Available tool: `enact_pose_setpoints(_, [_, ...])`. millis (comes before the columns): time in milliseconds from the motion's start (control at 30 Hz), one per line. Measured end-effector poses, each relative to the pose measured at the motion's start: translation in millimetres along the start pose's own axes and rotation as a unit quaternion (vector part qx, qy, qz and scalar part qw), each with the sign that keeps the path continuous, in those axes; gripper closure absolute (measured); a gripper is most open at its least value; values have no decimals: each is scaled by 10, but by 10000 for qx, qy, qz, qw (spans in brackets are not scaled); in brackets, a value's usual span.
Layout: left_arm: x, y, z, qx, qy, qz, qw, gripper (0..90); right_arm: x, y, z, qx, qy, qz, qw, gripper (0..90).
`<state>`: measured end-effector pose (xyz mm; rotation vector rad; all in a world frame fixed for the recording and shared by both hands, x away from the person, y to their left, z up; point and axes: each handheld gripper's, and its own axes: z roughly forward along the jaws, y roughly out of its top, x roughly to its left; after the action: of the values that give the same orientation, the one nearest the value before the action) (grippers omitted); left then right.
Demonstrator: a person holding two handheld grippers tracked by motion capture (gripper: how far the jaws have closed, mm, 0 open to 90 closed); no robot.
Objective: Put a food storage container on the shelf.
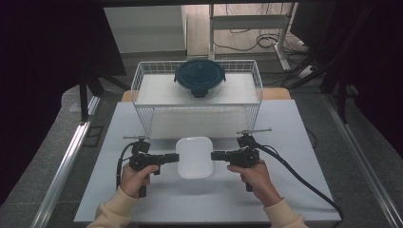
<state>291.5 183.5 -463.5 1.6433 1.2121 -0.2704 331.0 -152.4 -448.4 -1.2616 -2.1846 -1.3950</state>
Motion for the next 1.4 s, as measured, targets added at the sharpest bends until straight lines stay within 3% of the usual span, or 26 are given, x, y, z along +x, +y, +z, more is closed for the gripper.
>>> enact_pose_setpoints(467, [-225, 160, -123, -169, 33, 385, 9991, 799, 202, 152, -173, -192, -117, -453, 9987, 793])
enact_pose_setpoints(867, [-488, 427, -269, -362, 34, 664, 9971, 798, 431, 389, -383, -394, -205, -764, 9961, 793])
enact_pose_setpoints(1100, [-566, 585, -363, -440, 29, 761, 9961, 795, 565, 558, -465, -468, -202, -896, 9947, 794])
enact_pose_setpoints(1400, [-745, 800, -494, -552, 69, 976, 9937, 791, 777, 758, -608, -626, -221, -1144, 9912, 794])
